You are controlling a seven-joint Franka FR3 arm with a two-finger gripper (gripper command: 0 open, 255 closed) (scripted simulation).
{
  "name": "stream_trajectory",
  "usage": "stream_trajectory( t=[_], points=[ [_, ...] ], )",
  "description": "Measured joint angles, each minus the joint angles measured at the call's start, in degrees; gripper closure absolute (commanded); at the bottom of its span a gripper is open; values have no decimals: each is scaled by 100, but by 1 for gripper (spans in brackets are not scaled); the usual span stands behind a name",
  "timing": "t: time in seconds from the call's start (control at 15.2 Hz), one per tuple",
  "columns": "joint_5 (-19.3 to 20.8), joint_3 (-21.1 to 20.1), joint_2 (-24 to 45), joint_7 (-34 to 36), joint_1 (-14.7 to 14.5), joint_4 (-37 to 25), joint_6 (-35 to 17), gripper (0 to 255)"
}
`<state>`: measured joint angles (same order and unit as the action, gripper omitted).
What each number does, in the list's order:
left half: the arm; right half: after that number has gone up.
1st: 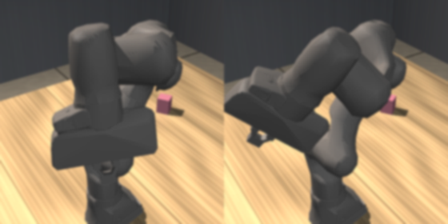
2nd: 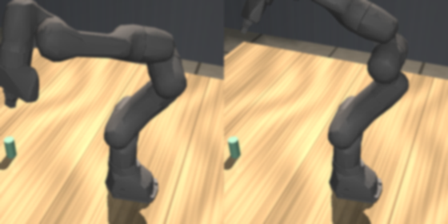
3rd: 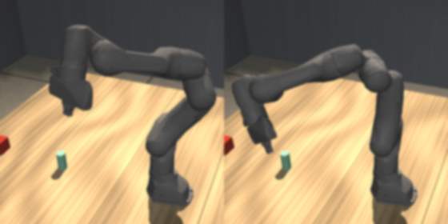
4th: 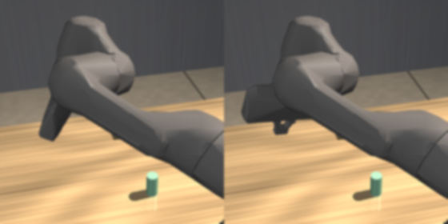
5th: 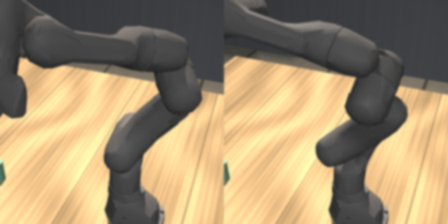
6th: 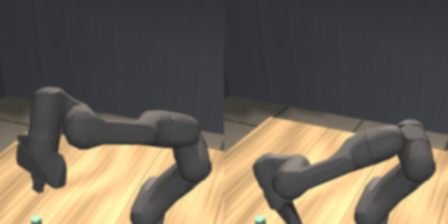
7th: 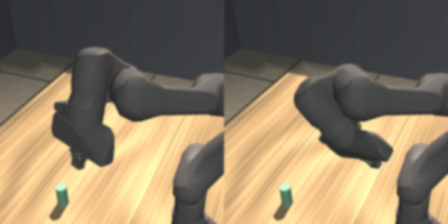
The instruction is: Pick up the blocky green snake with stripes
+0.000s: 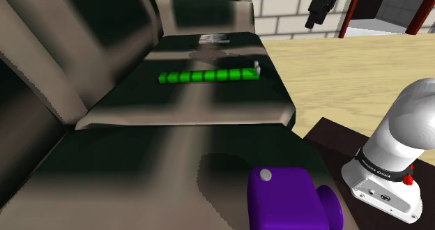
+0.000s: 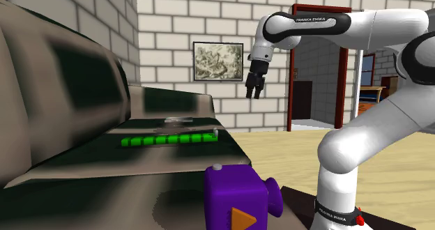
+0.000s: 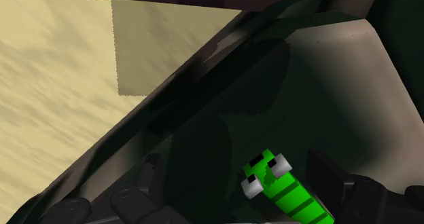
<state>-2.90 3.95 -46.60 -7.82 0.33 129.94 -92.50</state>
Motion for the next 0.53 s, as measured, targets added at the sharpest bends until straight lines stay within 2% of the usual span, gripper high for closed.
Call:
stream_trajectory(
  t=[0.2,0.53],
  points=[
    [-23,-20,268,-74,-75,-95,-118,0],
    [-118,-126,1277,-334,-353,-595,-406,0]
  ],
)
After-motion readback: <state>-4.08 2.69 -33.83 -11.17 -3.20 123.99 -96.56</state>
